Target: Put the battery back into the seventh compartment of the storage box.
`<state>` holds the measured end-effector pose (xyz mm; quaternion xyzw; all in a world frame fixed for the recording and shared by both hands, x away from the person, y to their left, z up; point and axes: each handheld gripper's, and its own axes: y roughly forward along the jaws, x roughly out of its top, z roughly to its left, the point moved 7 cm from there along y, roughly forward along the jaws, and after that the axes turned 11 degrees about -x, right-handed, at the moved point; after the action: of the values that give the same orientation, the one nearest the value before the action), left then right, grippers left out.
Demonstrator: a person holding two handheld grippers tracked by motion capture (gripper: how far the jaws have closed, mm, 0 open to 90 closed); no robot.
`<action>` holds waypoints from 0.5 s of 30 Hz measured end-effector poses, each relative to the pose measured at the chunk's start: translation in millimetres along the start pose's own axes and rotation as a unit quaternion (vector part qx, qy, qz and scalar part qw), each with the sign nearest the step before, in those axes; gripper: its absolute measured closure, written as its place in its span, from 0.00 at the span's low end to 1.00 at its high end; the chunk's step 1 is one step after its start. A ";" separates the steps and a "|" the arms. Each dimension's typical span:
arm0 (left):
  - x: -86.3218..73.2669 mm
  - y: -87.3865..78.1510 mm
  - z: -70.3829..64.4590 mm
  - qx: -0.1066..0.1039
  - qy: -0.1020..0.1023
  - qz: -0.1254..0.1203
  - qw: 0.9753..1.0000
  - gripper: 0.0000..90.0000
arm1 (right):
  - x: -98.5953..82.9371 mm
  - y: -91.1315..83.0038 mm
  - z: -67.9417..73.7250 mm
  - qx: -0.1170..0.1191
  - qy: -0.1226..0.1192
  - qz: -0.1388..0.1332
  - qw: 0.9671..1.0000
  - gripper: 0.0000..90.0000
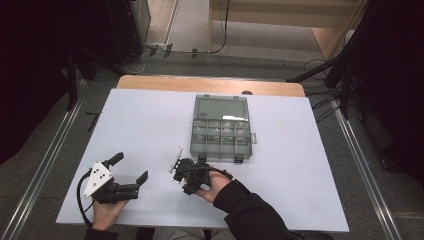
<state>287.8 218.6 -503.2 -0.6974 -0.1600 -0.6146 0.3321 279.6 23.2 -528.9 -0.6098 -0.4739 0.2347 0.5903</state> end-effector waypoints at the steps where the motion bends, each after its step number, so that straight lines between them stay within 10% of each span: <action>1: -0.1 0.2 -0.1 0.000 0.000 0.000 1.000 0.00 | 0.0 0.1 -0.2 -0.002 -0.001 0.000 1.000 0.73; 15: -0.5 0.7 -0.9 -0.002 0.001 0.003 1.000 0.00 | 0.7 3.0 -8.7 -0.020 0.020 0.020 0.999 0.81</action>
<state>287.5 217.6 -503.8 -0.6977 -0.1562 -0.6146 0.3331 288.2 19.9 -529.9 -0.6352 -0.4543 0.2251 0.5826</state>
